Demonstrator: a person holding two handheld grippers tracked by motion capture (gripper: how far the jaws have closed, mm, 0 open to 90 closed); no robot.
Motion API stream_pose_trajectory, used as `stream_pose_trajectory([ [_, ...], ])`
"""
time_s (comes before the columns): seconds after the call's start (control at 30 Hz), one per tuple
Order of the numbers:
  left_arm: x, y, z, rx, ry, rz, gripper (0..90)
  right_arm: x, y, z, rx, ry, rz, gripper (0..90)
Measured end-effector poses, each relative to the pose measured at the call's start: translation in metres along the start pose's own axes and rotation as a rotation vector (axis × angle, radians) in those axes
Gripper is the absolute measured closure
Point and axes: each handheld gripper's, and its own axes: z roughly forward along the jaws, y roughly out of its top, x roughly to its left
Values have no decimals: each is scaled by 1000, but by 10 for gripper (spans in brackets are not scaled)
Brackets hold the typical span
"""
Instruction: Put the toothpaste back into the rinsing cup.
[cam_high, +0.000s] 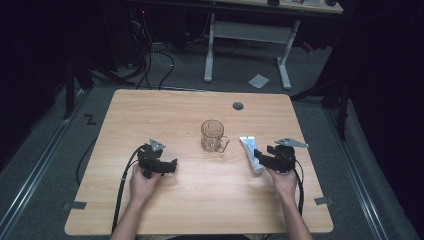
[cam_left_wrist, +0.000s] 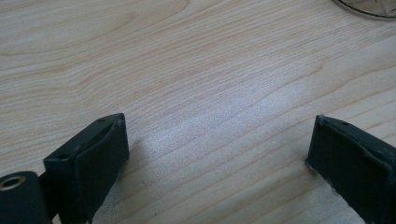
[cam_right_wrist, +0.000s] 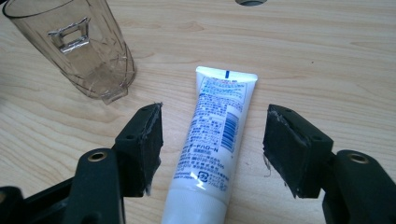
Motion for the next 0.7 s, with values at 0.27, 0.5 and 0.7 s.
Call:
stream_pose_trajectory([
  [0.27,0,0,0,0,0,0,56,-2,9,3,13,-14,-16,374],
  [0.5,0,0,0,0,0,0,56,-3,16,10,54,-35,-52,374],
  [0.7,0,0,0,1,-1,1,56,-3,24,18,86,-36,-52,350],
])
